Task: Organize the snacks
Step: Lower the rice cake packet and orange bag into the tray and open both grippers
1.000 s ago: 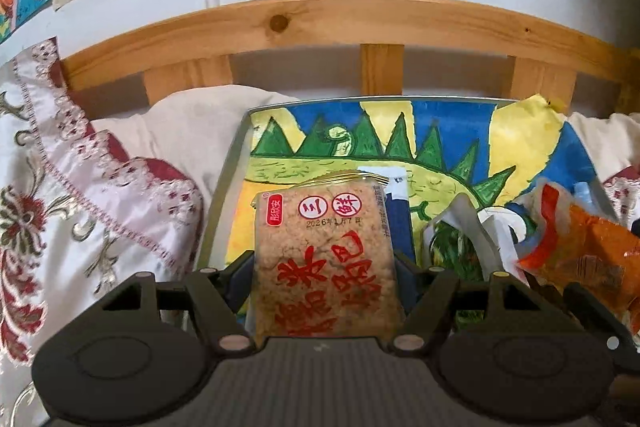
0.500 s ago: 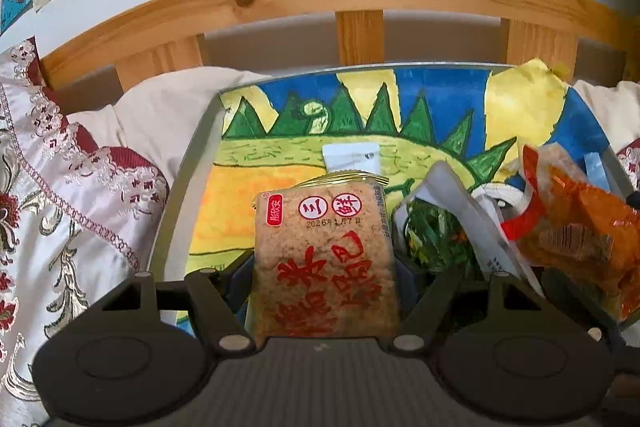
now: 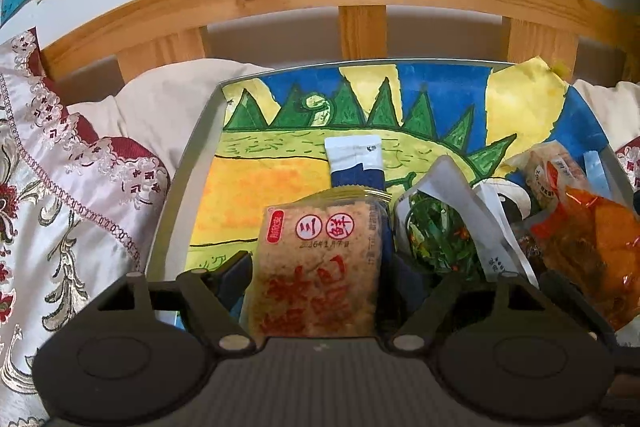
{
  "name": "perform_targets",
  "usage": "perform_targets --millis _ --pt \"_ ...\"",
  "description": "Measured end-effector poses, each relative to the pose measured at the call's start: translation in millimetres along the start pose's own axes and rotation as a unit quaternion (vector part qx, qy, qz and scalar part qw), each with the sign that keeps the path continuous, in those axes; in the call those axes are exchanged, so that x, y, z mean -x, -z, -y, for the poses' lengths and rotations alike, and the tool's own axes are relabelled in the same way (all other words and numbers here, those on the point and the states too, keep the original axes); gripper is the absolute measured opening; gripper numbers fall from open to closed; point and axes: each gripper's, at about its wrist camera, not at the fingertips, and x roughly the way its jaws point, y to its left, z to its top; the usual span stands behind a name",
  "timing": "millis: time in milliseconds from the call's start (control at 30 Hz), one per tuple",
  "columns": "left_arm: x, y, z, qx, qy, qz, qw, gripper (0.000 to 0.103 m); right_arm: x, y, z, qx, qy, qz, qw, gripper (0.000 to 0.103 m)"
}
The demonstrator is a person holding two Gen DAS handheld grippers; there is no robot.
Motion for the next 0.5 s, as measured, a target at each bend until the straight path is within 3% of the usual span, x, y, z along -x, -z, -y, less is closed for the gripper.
perform_targets --millis 500 --pt "18 4 -16 0.022 -0.005 0.009 0.9997 0.095 13 -5 3 -0.005 0.002 0.017 1.0 0.098"
